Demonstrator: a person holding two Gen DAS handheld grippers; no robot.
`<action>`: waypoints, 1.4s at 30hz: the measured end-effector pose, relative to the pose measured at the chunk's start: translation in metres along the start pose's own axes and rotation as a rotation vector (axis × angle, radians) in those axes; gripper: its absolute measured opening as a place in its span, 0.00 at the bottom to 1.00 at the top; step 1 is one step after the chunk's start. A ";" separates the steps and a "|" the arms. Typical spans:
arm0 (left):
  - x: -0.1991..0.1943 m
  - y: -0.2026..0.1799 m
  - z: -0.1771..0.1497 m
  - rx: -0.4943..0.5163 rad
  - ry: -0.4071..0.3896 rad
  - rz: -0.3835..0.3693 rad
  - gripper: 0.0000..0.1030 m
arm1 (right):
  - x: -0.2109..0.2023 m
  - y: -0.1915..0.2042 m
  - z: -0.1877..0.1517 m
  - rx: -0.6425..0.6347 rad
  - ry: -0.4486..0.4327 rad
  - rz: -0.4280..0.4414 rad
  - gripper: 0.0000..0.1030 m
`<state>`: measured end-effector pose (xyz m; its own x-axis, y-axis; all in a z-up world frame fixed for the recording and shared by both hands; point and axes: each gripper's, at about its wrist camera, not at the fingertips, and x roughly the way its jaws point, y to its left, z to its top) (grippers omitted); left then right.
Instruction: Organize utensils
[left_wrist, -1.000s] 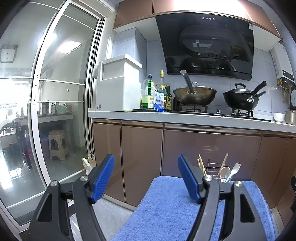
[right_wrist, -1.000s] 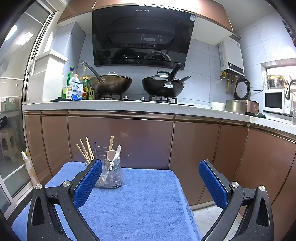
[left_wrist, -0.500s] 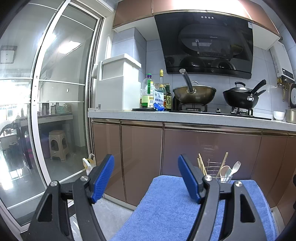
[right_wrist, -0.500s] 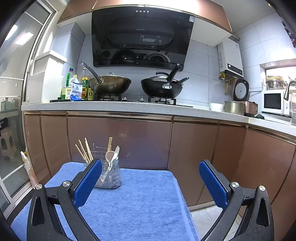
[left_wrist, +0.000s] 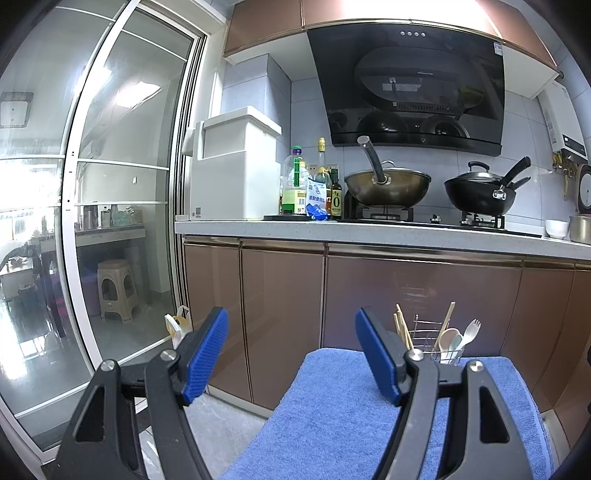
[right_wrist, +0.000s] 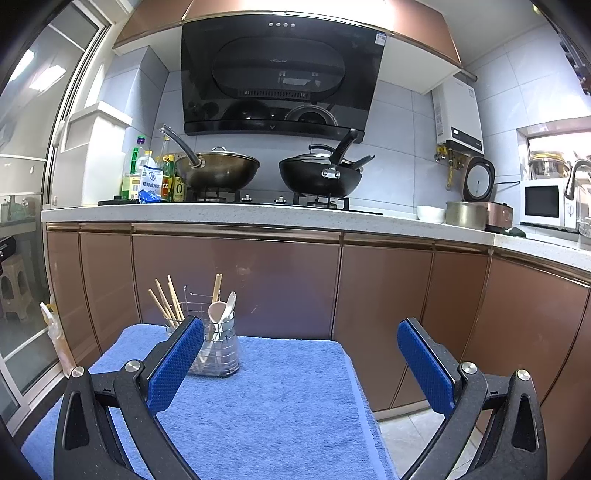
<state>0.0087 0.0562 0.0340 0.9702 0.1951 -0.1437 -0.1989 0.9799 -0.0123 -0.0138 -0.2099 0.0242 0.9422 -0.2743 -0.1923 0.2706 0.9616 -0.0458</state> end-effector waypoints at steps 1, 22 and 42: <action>0.000 0.000 0.000 -0.001 0.001 0.000 0.68 | 0.000 0.000 0.000 0.000 0.000 0.000 1.00; 0.001 0.003 -0.001 -0.009 0.026 -0.037 0.68 | -0.003 -0.001 -0.002 0.000 0.004 0.003 1.00; 0.000 0.004 0.002 -0.018 0.036 -0.044 0.68 | -0.004 -0.001 -0.002 -0.004 0.004 0.002 1.00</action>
<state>0.0085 0.0600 0.0356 0.9725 0.1497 -0.1784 -0.1588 0.9866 -0.0377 -0.0181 -0.2096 0.0231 0.9420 -0.2723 -0.1962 0.2679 0.9622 -0.0491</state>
